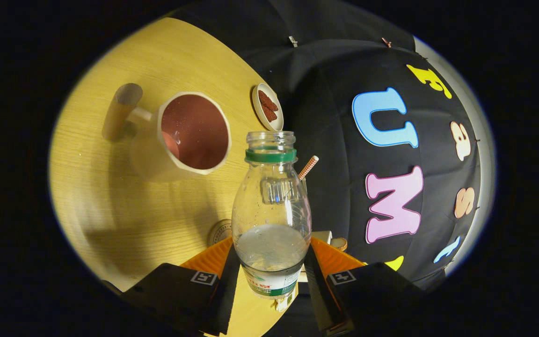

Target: Take the bottle from table, then pour the juice into the cup, finally place the bottle on the coaster

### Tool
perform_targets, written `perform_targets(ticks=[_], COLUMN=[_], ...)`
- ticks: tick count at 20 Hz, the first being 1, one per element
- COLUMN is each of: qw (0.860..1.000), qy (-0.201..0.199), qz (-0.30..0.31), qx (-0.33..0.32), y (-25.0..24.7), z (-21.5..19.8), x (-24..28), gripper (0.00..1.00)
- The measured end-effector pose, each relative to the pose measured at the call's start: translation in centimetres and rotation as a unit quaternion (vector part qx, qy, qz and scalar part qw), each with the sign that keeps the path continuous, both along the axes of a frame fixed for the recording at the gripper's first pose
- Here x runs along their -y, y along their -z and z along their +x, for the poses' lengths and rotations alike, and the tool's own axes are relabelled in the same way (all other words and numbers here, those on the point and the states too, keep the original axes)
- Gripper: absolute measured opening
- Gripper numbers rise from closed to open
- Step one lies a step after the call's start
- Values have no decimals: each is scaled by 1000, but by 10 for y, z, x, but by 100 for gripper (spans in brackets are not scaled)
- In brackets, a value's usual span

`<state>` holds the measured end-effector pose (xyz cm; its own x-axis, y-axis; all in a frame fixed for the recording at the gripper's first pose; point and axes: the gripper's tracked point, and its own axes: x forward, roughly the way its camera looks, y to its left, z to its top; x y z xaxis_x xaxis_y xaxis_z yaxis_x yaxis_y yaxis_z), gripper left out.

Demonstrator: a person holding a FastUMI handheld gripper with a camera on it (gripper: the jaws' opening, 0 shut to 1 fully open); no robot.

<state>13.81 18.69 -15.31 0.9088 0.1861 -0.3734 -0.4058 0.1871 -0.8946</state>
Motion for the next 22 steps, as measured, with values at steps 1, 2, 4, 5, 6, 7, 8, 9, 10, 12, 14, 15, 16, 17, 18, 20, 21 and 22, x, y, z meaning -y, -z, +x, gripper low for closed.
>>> perform_targets(ticks=[1,2,4,5,6,7,8,9,10,12,14,15,16,17,18,20,21,22], qw=[1000,1000,999,999,998,998,997,997,996,995,993,992,991,991,990,989,988,987], qy=[-3,-6,-14,-19,-23,-27,-30,-33,-36,-45,-54,-57,-60,-60,-60,-60,-63,-67], qz=[-8,-17,-37,-44,-51,-58,-64,-71,-77,-91,-105,-111,-116,-120,-124,-132,-137,-143], qx=[0,1,7,9,11,12,13,14,16,21,24,24,25,26,27,27,28,31], y=[0,1,0,-1,-1,0,0,-1,-2,-4,-6,-6,-7,-7,-8,-10,-11,-12], z=[2,2,4,5,6,7,8,7,7,7,9,12,13,13,14,16,16,17], x=[0,-1,-1,-3,-4,-4,-5,-6,-8,-10,-13,-14,-15,-15,-13,-14,-15,-17], gripper=[71,71,71,71,71,71,71,71,71,71,71,71,71,71,71,71,71,71])
